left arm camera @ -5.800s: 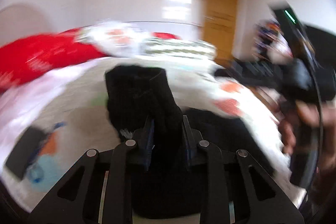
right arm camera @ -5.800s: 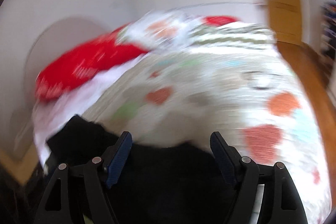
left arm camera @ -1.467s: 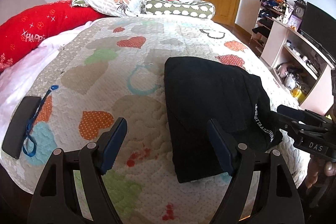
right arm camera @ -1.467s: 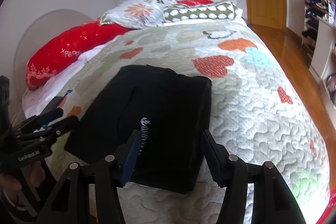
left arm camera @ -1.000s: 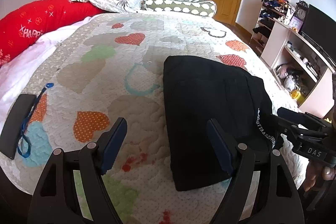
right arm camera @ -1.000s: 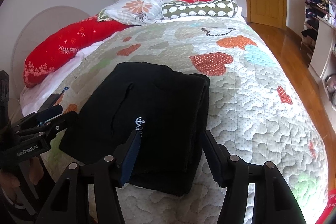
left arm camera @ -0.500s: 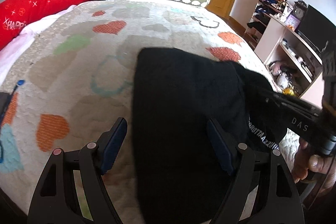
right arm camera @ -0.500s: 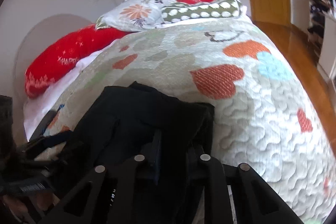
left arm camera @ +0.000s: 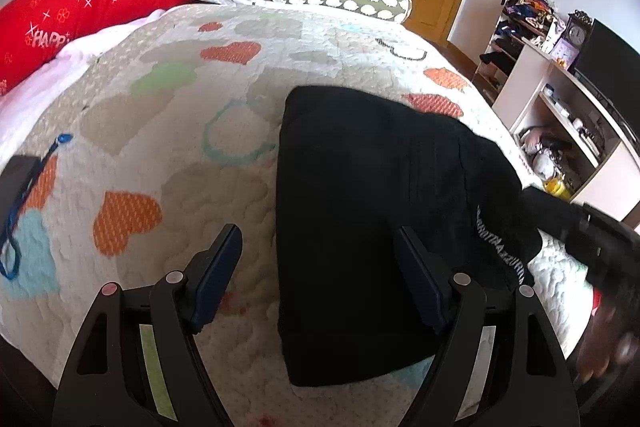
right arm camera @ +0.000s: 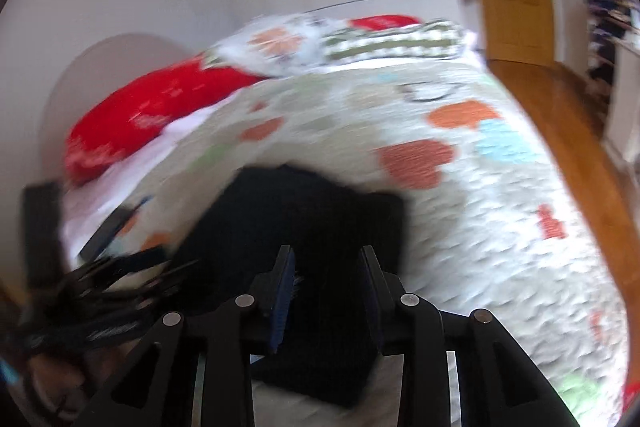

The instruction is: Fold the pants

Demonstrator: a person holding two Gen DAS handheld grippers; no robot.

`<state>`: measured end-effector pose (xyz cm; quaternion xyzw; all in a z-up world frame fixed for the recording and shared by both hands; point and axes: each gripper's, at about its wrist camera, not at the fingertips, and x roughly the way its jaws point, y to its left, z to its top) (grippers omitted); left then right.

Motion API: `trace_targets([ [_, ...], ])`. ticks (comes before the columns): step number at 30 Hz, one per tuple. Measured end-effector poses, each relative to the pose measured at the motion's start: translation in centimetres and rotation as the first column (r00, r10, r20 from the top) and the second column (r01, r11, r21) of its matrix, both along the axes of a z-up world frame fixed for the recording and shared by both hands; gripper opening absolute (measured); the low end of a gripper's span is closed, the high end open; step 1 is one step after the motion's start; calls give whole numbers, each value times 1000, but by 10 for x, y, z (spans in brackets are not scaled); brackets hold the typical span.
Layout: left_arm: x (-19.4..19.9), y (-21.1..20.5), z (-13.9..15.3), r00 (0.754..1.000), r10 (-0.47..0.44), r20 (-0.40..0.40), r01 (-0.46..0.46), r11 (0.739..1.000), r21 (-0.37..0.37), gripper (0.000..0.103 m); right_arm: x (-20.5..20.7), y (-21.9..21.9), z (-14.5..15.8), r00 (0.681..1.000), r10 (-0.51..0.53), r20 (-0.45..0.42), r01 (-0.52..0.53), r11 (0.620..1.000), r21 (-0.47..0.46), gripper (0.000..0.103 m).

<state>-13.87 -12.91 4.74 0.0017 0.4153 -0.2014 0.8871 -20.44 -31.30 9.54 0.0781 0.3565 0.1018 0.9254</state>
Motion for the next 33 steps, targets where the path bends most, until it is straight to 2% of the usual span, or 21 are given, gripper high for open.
trace_targets([
  [3,-2,-1,-3,1000,-4,-7,4,1000,-3,79,5,16,-28,997,-8,-78,-1,994,-113,31],
  [4,-3,-1,-3,1000,-2,-4,2,1000,-1,79,3,16,-31,998,-25,-50,19,993,-117,31],
  [10,-4,-2,0,1000,4,4,-5,1000,7,79,0,11,-18,998,-44,-50,41,996,-73,32],
  [16,-4,-1,-2,1000,8,-6,-8,1000,4,79,-5,5,-16,997,-61,-50,57,996,-70,36],
  [18,-4,-1,-3,1000,13,-10,-13,1000,3,80,-6,1,-17,996,-72,-56,68,996,-65,42],
  [20,-3,0,-6,999,25,-20,-25,1000,1,84,-3,-1,-21,994,-80,-74,74,995,-71,47],
  [22,0,2,-8,999,33,-42,-33,999,-11,85,-2,0,-25,993,-74,-93,66,994,-85,48],
  [26,1,3,-11,995,76,-61,-77,997,-5,95,-2,-4,-22,995,-75,-70,70,995,-67,48],
  [30,2,6,-15,993,86,-85,-89,996,-29,95,0,-5,-14,996,-75,-40,72,995,-72,48],
  [33,5,6,-18,991,90,-101,-94,995,-36,99,1,-6,-12,997,-74,-31,72,996,-56,48],
])
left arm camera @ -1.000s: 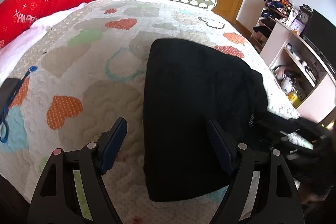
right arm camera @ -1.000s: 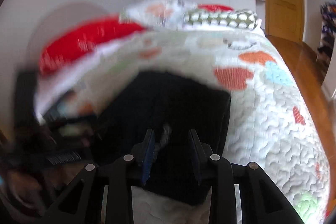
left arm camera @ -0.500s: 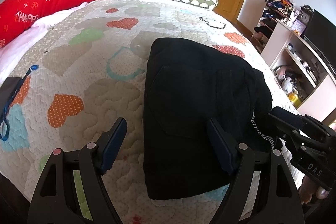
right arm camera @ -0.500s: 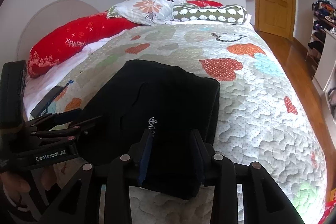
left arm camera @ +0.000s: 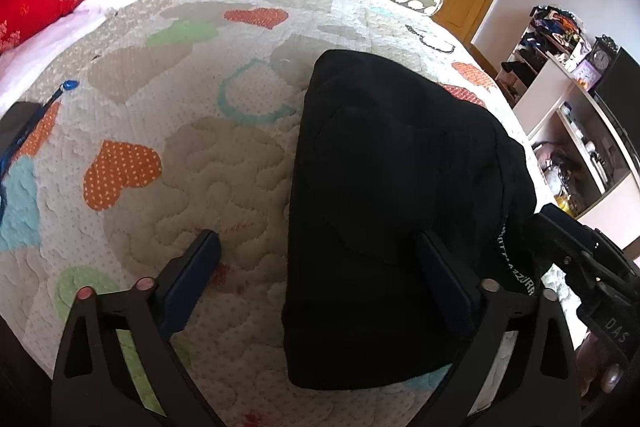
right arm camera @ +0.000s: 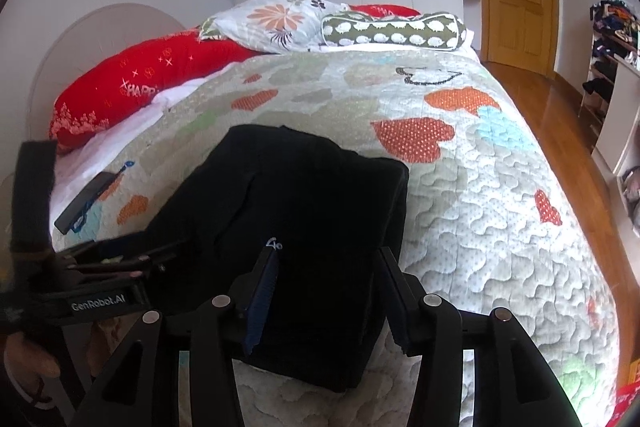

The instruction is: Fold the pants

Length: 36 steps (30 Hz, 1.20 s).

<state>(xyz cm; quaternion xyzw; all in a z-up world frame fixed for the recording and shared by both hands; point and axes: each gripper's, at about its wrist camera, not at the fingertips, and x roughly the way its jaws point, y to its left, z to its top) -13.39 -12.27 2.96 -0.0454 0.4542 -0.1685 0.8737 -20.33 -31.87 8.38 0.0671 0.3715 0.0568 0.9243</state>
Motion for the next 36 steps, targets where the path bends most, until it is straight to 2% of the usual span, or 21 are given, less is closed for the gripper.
trace_targets([
  [5,5,5,8,998,-57,-31,57,998,-4,99,1,-3,-2,1000,-16,-10,17,1000,26,48],
  [7,8,13,19,998,-53,-15,53,998,-22,99,-1,-6,-1,1000,-27,-11,27,999,30,49],
  [9,10,21,30,998,-48,37,50,997,-55,99,-4,-11,1,999,-40,-11,40,999,35,58],
  [11,14,23,34,998,-55,42,57,997,-49,99,-5,-17,2,998,-57,-9,57,997,47,65],
  [17,22,14,26,995,-100,20,100,995,6,99,-1,-33,-4,996,-85,-41,89,989,118,66],
  [25,38,5,20,988,-155,4,155,987,-29,99,14,-44,-23,994,-59,-92,77,974,214,67],
  [32,56,-5,10,976,-215,-29,213,976,-43,99,33,-52,-35,996,10,-83,16,950,310,70],
  [36,65,-7,6,972,-233,-40,230,971,-68,99,40,-49,-40,997,43,-67,-20,948,316,70],
])
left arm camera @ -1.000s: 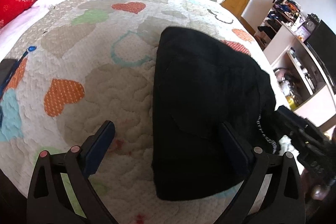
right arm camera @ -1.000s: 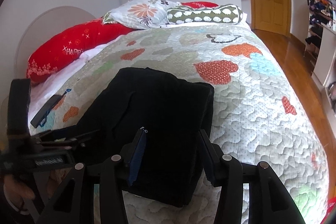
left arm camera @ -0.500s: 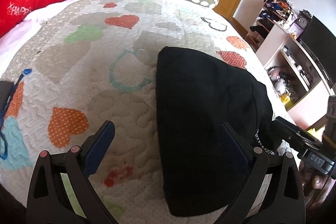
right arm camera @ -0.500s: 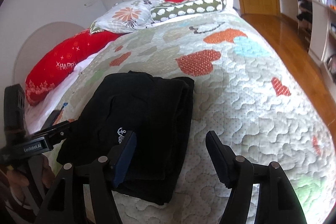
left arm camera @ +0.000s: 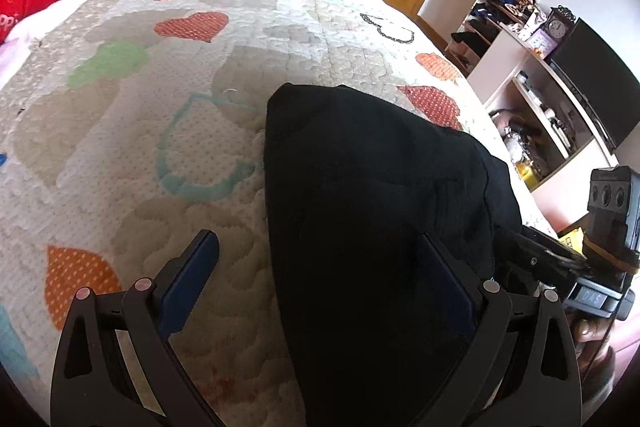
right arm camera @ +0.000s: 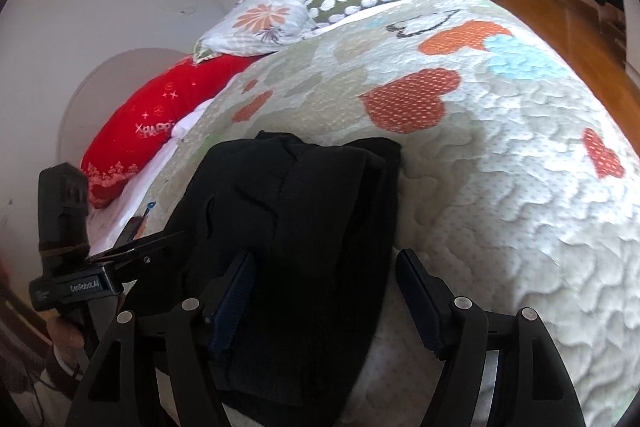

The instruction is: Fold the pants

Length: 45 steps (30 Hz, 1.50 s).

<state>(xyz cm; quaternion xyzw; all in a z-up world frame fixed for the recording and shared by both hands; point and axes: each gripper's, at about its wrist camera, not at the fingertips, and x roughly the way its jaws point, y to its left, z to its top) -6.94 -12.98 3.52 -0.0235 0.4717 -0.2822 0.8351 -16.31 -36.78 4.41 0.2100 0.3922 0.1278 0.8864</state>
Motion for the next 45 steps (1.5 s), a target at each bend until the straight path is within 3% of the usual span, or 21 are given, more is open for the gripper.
trace_targets([
  [5,2,-2,-1,1000,-12,9,12,1000,11,99,4,4,-3,999,38,-1,-38,999,12,82],
  [11,4,-2,-3,1000,-20,18,20,1000,9,99,6,7,-3,999,34,0,-34,999,-5,83],
  [13,5,-3,-4,1000,-21,14,21,1000,7,99,4,10,-3,1000,29,9,-28,999,-32,81],
  [15,3,-4,-4,999,-27,21,27,1000,8,98,4,15,-1,999,38,19,-37,998,-54,60],
  [16,1,-6,-3,998,-44,34,44,999,2,87,3,17,0,999,40,25,-38,997,-64,57],
  [17,-3,-8,-1,995,-85,47,86,996,-24,64,3,19,1,998,39,43,-36,997,-74,49],
  [18,-7,-9,2,994,-91,63,93,995,-25,62,2,21,3,998,42,53,-37,996,-83,44],
  [20,-11,-13,7,992,-87,90,88,996,1,48,-1,23,9,997,26,70,-20,996,-90,36],
  [23,-12,-14,23,990,-88,113,89,996,-1,33,-4,23,24,994,29,108,-20,996,-83,31],
  [30,21,-28,66,979,-80,187,88,995,-39,30,22,18,57,983,-11,183,31,994,-108,30],
  [34,60,-40,60,985,-39,165,43,999,-19,30,56,6,62,981,-44,190,69,990,-127,30],
  [36,87,-45,38,994,20,104,-21,1000,8,39,81,-3,48,987,-63,148,85,986,-146,33],
  [38,104,-50,13,995,84,55,-89,992,91,53,103,-8,25,993,-102,67,115,966,-233,38],
  [39,107,-49,5,995,92,47,-96,991,98,56,109,-9,14,994,-108,28,112,960,-258,43],
  [41,101,-44,8,991,101,90,-108,991,81,61,101,-16,16,993,-107,53,116,970,-214,44],
  [45,85,-36,22,985,110,136,-125,986,108,61,81,-17,40,985,-128,117,154,957,-247,44],
])
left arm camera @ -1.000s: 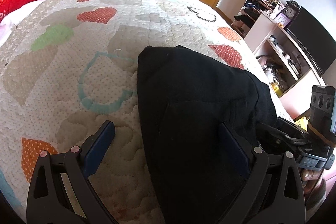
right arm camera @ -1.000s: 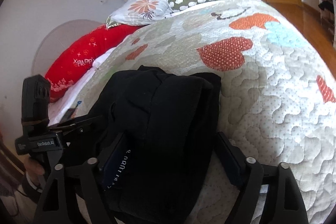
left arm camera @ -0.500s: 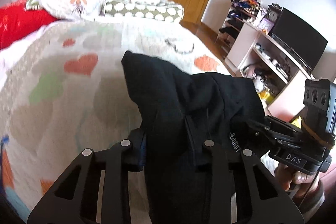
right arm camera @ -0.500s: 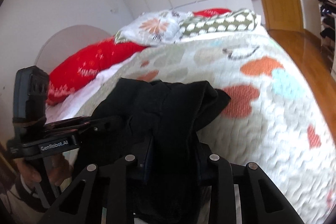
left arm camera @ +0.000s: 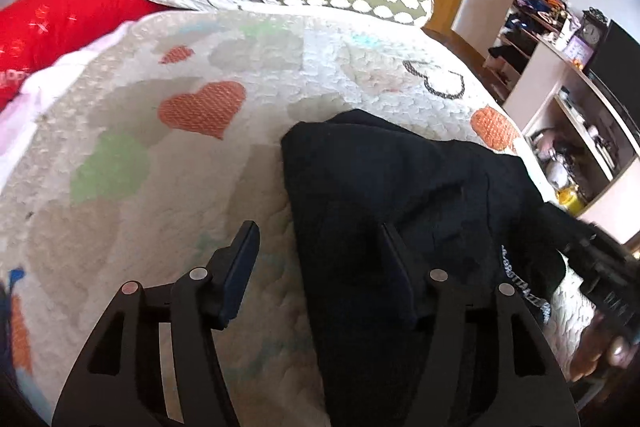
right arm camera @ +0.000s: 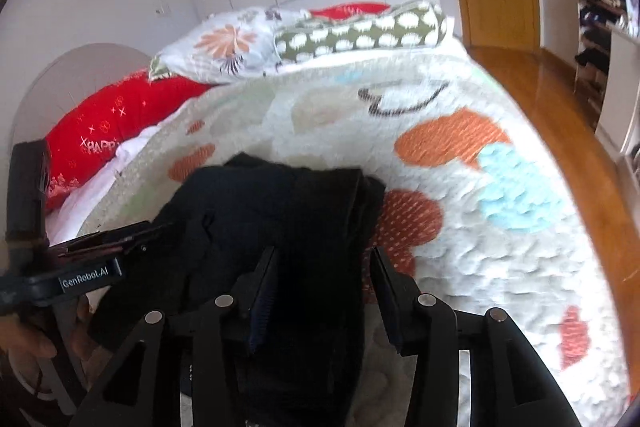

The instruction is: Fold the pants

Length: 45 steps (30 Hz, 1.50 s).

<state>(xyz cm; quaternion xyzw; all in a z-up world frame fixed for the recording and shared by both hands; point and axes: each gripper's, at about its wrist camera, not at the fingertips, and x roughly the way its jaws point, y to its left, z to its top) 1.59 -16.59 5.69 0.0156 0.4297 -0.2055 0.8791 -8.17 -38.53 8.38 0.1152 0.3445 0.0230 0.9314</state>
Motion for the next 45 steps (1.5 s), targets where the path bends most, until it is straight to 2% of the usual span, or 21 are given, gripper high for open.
trace_targets([
  [4,-23,-2,13,998,15,60,-16,1000,20,61,-7,5,27,996,11,91,-13,1000,22,44],
  [10,-46,-13,13,997,-6,82,2,999,49,61,10,28,33,995,64,73,-65,998,13,42],
  [15,-45,-19,-2,998,-10,61,6,998,70,61,34,40,20,996,85,22,-85,996,-6,40],
  [19,-44,-22,-6,998,-17,69,12,997,72,61,51,35,-1,997,60,-43,-60,998,-16,40],
  [24,-45,-27,-13,996,-15,89,7,996,87,63,59,25,-21,997,48,-54,-47,999,20,40],
  [29,-48,-19,-11,998,2,63,-5,998,55,63,39,26,-4,997,57,-53,-57,998,4,40],
  [32,-52,-12,-11,999,12,32,-12,1000,15,63,7,28,7,998,49,-31,-50,998,-33,41],
  [34,-55,-12,-14,999,17,39,-18,1000,18,65,-14,32,3,998,44,-47,-47,997,-63,41],
  [37,-60,-15,-19,998,26,50,-27,999,23,69,-30,38,-22,994,35,-103,-45,994,-103,43],
  [40,-65,-16,-18,997,29,73,-32,999,35,69,-34,38,-27,996,16,-84,-23,996,-89,46],
  [45,-70,-7,-4,998,31,63,-32,999,16,69,-42,37,-1,1000,17,-23,-19,997,-75,47],
])
